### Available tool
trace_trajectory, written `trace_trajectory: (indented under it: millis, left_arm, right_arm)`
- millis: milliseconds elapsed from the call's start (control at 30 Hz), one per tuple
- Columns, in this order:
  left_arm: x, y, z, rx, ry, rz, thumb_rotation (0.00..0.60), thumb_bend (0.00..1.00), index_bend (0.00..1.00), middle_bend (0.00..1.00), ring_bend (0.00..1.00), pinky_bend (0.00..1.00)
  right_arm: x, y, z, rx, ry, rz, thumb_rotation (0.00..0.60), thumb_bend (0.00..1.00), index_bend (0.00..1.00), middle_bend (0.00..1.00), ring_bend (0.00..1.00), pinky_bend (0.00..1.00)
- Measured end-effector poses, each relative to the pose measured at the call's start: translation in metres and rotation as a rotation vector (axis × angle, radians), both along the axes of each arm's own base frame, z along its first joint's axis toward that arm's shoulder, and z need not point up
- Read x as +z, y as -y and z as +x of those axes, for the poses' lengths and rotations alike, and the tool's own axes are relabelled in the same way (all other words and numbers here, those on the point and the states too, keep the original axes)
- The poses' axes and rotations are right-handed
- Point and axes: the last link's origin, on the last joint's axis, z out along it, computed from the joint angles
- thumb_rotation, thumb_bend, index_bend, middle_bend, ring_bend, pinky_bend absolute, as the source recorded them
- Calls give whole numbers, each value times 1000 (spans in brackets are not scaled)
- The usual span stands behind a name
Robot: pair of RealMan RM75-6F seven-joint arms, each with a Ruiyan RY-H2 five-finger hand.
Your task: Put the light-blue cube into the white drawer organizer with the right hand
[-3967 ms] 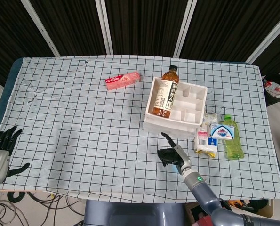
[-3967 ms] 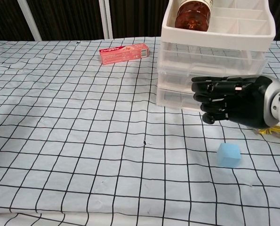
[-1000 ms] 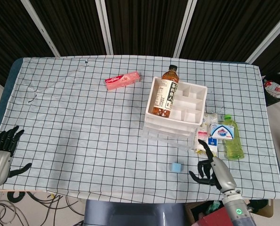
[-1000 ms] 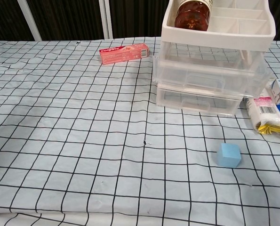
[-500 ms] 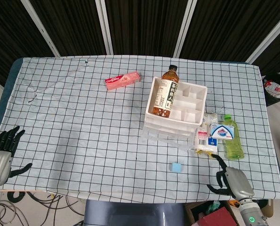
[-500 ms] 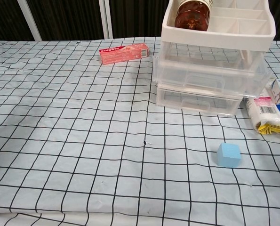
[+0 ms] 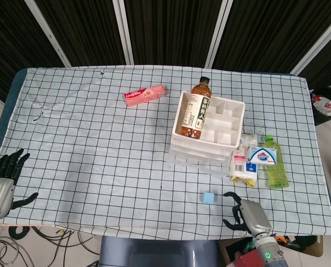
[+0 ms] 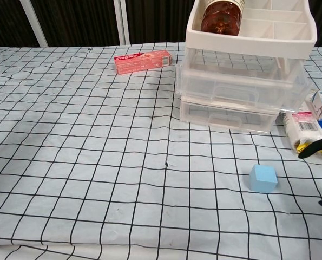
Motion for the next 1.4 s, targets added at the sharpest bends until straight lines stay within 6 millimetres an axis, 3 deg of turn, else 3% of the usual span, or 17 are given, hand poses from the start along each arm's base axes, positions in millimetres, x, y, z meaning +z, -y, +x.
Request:
trace_trajectory:
  millis: [267,667,1000,1267,1400]
  left_arm:
    - [0,0,0,5,3,-5,600,22,0,0,0,0]
    - [-1,-1,-1,11,4,-6,600,22,0,0,0,0]
    - [0,-1,-1,14,6,-5,600,22,0,0,0,0]
    - [0,-2,-1,17,10,-2,600,22,0,0,0,0]
    - [0,-2,-1,17,10,-3,600,22,0,0,0,0]
  right_arm:
    - [-27,13,13,-14,40,-27,600,229,292,825,874,751]
    - [-56,25,13,-68,37,-34,600,231,306,825,874,751]
    - [-70,33,14,-105,56,-52,600,237,376,825,874,751]
    - [-76,38,15,-132,70,-63,600,400,568,829,875,751]
    - [-75,38,17,-130,79,-68,600,425,608,830,876,751]
